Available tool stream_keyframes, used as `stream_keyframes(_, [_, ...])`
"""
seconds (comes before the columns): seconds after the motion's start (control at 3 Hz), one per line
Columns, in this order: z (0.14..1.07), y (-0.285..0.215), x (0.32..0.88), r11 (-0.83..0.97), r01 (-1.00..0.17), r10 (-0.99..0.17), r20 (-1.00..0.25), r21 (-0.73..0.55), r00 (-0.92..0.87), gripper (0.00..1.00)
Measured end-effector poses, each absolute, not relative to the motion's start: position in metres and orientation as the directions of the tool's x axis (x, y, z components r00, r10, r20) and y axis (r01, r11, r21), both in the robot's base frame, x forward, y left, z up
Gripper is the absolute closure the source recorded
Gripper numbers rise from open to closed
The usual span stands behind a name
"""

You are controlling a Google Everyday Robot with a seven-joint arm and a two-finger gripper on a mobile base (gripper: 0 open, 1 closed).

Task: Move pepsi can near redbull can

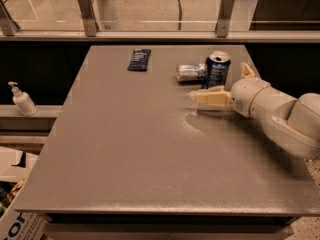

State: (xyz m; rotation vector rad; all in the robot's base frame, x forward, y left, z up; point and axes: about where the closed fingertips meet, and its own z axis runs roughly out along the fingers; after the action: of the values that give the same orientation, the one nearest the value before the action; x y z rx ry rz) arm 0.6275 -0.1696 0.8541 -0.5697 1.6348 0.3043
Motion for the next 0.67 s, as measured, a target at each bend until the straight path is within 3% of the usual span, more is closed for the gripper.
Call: stream_keyframes(0.67, [0.8669, -0.1773, 0.6141, 0.824, -0.552, -0.182, -0.982, -0.124, -0.050, 0.00])
